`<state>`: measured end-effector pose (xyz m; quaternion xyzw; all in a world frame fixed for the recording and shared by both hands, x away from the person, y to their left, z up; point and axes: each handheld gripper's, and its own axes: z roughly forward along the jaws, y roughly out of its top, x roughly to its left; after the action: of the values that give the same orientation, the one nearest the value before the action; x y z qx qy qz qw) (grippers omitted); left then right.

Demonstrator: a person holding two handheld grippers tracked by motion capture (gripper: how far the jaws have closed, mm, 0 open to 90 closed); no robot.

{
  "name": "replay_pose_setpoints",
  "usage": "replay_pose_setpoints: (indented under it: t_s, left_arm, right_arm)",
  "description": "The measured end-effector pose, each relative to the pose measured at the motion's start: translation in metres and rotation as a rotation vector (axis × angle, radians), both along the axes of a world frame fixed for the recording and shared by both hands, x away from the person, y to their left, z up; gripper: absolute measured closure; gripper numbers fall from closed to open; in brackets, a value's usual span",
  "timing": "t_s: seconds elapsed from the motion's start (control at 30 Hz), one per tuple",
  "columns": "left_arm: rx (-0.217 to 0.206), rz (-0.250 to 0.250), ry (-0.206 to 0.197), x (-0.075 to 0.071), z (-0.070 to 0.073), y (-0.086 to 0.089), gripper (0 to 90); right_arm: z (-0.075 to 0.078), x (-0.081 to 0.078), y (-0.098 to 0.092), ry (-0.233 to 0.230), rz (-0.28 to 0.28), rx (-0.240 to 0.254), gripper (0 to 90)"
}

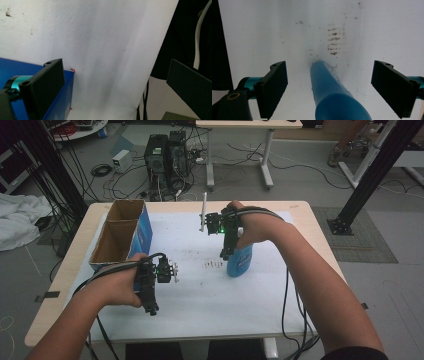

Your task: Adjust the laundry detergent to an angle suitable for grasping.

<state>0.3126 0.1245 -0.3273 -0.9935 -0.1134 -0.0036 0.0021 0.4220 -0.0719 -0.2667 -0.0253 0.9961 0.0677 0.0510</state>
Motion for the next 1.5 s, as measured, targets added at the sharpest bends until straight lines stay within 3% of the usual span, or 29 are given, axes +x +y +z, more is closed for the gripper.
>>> replay_pose_setpoints:
  t_s: [1.5]
  left_arm:
    - [0.006, -0.002, -0.002, 0.0025, 0.0055, -0.0032, 1.7]
  right_arm:
    - [0.0035, -0.0004, -0.005, -0.007, -0.006, 0.012, 12.8]
